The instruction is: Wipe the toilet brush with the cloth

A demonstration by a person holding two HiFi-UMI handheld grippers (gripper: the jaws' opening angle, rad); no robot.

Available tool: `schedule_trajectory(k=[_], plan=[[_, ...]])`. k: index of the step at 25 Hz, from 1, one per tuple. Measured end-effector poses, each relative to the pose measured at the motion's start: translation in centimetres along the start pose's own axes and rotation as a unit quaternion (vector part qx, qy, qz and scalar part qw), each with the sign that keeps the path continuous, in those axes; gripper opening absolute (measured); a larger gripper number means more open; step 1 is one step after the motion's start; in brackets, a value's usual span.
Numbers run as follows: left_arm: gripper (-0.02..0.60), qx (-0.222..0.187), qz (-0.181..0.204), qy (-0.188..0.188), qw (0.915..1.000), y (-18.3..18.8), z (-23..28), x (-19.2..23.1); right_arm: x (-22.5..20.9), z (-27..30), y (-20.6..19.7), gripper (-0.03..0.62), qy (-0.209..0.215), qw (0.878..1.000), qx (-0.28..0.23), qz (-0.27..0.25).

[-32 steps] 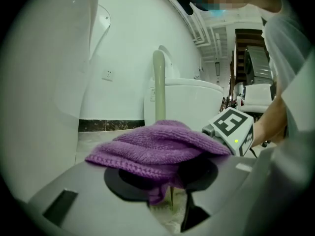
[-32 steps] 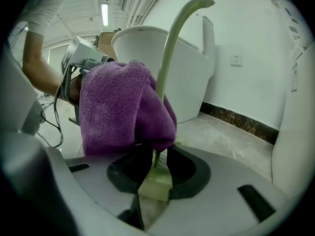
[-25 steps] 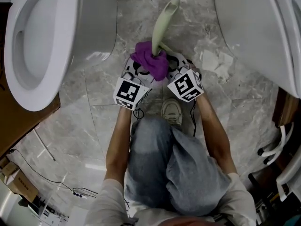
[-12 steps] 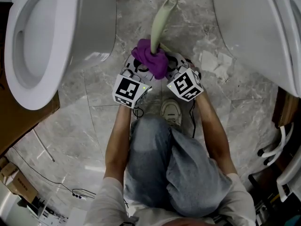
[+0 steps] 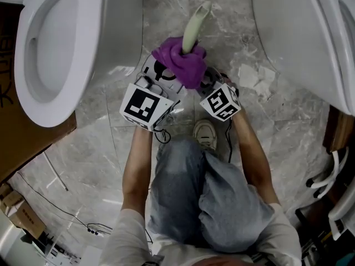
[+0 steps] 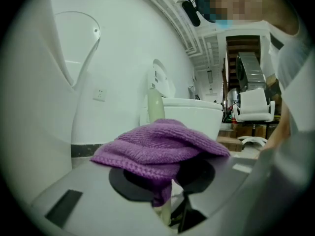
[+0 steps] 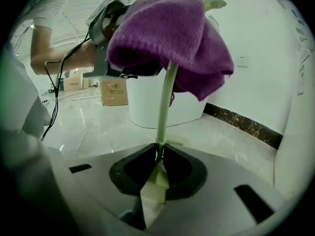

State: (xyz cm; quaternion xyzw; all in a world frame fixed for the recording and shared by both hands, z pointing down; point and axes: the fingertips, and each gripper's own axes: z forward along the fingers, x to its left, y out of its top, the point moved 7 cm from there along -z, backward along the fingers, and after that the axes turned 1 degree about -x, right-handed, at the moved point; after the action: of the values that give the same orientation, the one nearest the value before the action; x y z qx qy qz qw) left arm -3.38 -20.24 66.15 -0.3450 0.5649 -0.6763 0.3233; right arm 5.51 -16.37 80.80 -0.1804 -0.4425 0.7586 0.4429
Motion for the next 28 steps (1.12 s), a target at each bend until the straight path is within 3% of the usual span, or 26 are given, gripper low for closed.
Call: schedule_trajectory(k=[9,14,22,28], plan=[[0.156,-0.047,-0.012,-0.004,0.9988,6.5,0.9,1.1,0.1,0.0,0.0,0.046,-0.001,1.0,0.003,0.002],[0.152,-0.06,-0.004,0.002,0.9982,8.0,1.5,1.4,0.0,0.1,-0.1,0.046,-0.002,1.0,0.004,0.003],[0.143,-0.041,0.008,0.006,0.9991,6.8,0.9,1.2,0.0,0.0,0.0,0.044,-0.001,1.0,0.004,0.002],[0.117,-0.003,0.01,0.007,0.9999,2.3,-0.2,1.0,-0.1,-0.1,0.0,0.044,-0.002,1.0,-0.001,0.002]])
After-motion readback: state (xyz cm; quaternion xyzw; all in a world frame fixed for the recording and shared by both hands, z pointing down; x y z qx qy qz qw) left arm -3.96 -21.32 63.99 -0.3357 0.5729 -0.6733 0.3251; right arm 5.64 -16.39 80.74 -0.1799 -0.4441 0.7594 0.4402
